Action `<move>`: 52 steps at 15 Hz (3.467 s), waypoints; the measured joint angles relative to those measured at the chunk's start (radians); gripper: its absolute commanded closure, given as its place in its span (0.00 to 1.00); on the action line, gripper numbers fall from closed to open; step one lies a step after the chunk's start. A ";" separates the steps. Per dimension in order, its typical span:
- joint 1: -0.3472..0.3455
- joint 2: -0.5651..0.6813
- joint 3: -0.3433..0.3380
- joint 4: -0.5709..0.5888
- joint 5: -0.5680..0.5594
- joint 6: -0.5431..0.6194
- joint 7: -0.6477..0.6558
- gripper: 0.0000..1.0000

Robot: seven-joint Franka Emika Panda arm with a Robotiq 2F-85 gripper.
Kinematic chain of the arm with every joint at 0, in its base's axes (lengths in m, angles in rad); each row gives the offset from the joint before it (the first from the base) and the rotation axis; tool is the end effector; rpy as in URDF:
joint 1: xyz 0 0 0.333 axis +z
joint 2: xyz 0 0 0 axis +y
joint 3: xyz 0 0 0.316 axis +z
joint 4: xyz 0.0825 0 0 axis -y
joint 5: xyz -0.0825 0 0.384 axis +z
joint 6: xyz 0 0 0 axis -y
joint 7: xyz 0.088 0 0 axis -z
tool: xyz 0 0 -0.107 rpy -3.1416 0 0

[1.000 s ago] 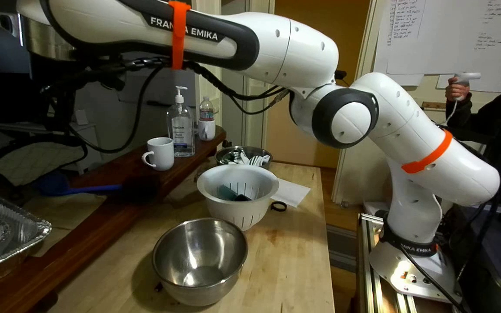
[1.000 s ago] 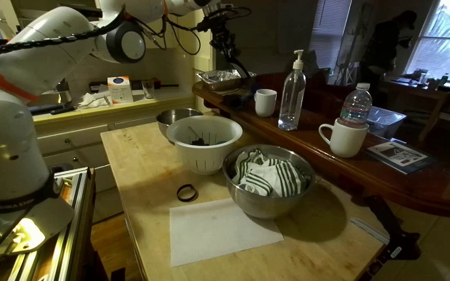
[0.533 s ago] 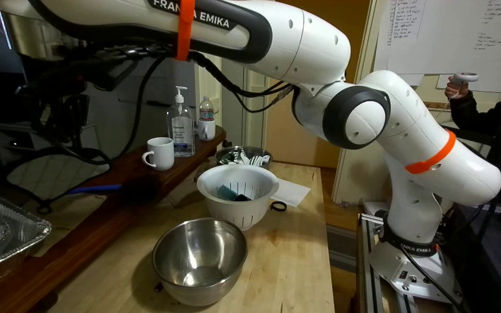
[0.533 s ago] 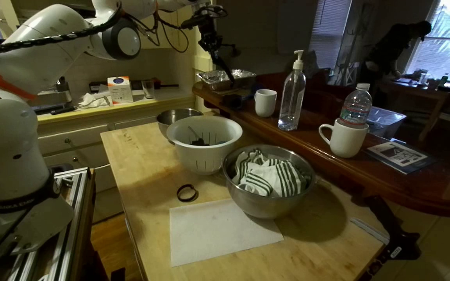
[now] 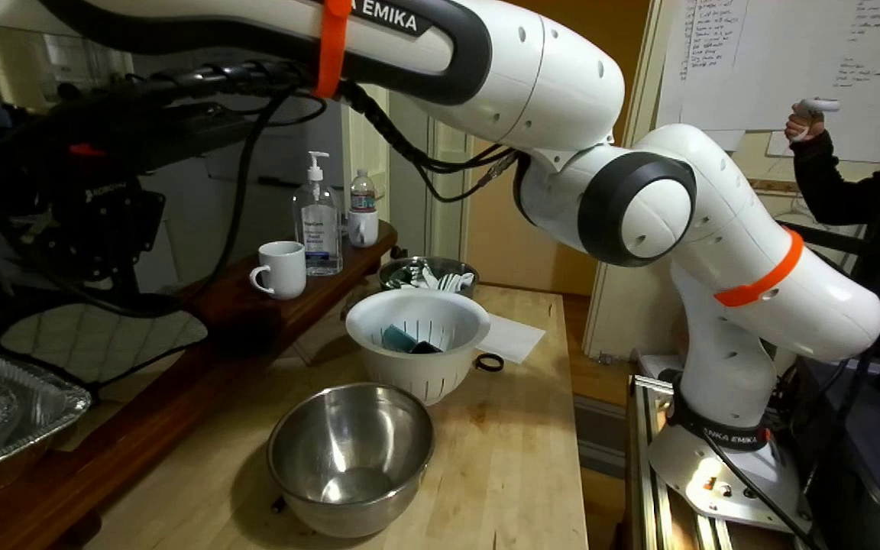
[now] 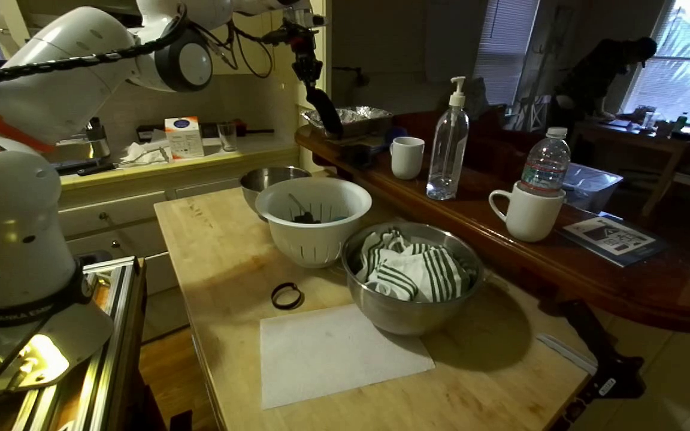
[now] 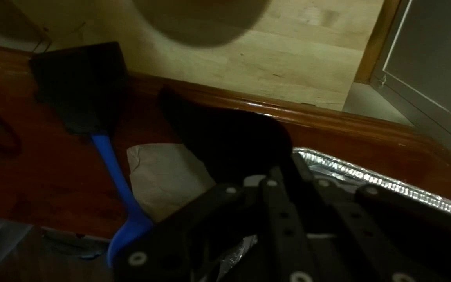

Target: Pick up the pot holder and place it on the small silver bowl

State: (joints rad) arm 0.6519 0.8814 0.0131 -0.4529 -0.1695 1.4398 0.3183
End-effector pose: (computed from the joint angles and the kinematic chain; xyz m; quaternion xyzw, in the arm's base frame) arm 0.6048 0.4418 0.5448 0.9836 0.1539 0.0831 0.0444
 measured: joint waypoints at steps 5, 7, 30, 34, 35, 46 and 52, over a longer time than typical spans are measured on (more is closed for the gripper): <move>0.033 -0.003 0.015 0.000 0.073 -0.045 0.290 0.97; 0.047 -0.004 0.026 0.000 0.105 -0.055 0.411 0.97; 0.070 0.084 0.129 -0.005 0.310 -0.072 1.058 0.97; 0.085 0.097 0.143 -0.006 0.332 -0.100 1.276 0.89; 0.089 0.099 0.144 -0.005 0.335 -0.100 1.328 0.89; 0.095 0.085 0.135 -0.003 0.337 -0.112 1.605 0.97; 0.155 0.026 0.145 -0.003 0.342 -0.155 1.974 0.97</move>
State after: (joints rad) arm 0.8064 0.9075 0.1583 -0.4556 0.1726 1.2847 2.2920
